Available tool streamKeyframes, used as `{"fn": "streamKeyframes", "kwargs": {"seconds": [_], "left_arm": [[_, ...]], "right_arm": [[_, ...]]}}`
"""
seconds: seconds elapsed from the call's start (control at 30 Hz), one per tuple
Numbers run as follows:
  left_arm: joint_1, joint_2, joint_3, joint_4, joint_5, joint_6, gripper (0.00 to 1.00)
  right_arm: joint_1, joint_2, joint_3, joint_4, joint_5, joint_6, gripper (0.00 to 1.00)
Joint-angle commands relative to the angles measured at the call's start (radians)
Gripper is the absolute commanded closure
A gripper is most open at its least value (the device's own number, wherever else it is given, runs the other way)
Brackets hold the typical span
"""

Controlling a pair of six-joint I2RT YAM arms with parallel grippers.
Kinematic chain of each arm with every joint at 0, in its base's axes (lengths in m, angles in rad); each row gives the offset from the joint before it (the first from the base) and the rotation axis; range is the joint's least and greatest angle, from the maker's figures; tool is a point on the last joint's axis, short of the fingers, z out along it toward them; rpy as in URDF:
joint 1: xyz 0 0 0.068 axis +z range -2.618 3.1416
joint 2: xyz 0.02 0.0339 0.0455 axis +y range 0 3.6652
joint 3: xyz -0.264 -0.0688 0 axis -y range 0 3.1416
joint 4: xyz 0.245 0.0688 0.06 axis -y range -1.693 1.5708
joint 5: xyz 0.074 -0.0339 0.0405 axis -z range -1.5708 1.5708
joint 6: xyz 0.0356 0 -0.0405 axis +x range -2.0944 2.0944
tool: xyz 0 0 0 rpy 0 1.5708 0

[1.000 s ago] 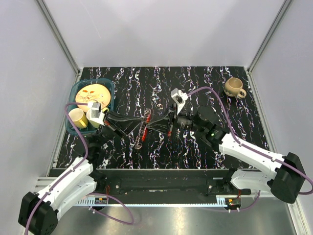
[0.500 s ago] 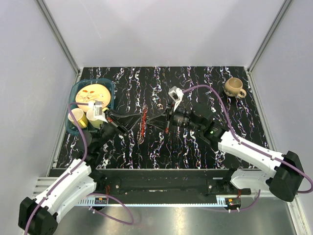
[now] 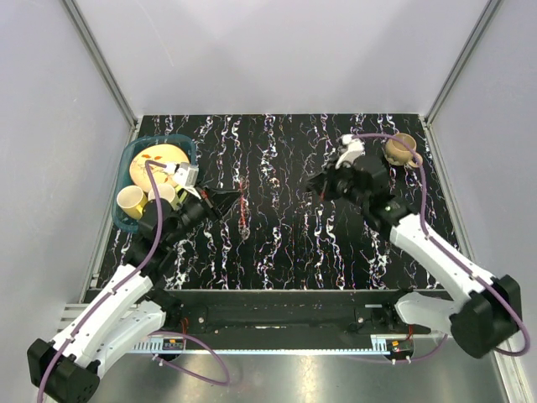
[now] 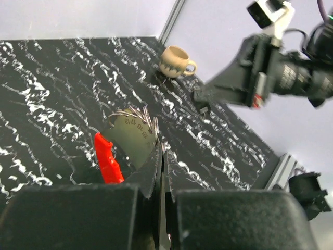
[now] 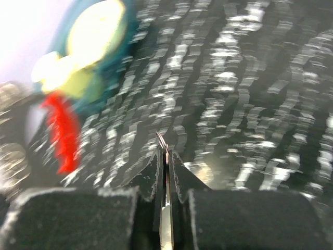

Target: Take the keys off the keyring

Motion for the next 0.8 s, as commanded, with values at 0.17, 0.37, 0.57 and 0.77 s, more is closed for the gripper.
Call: {"fn": "streamKeyframes", "kwargs": {"seconds": [0.17,0.37,0.57,0.77], "left_arm": [[0.004,-0.013,0.089,-0.193,-0.047,0.200,1.00],[0.004,0.019,0.080,-0.184,-0.014,0.194,1.00],[0.004,0.112,0.129,-0.235,-0.005,0.206,1.00],[0.003,0.207,0.187,-0.267,-0.034,0.218,1.00]], "right_arm": [[-0.397,0.311,0.004,-0.052,0.030,0.075,1.00],[-0.501,0.568,0.109,-0.051,0.075,0.115,1.00],[-0.541,0.694,0.220,-0.103,0.095,0.112,0.87],[-0.550,0.732,0.272,-0.166,0.133,0.114,0.62]]}}
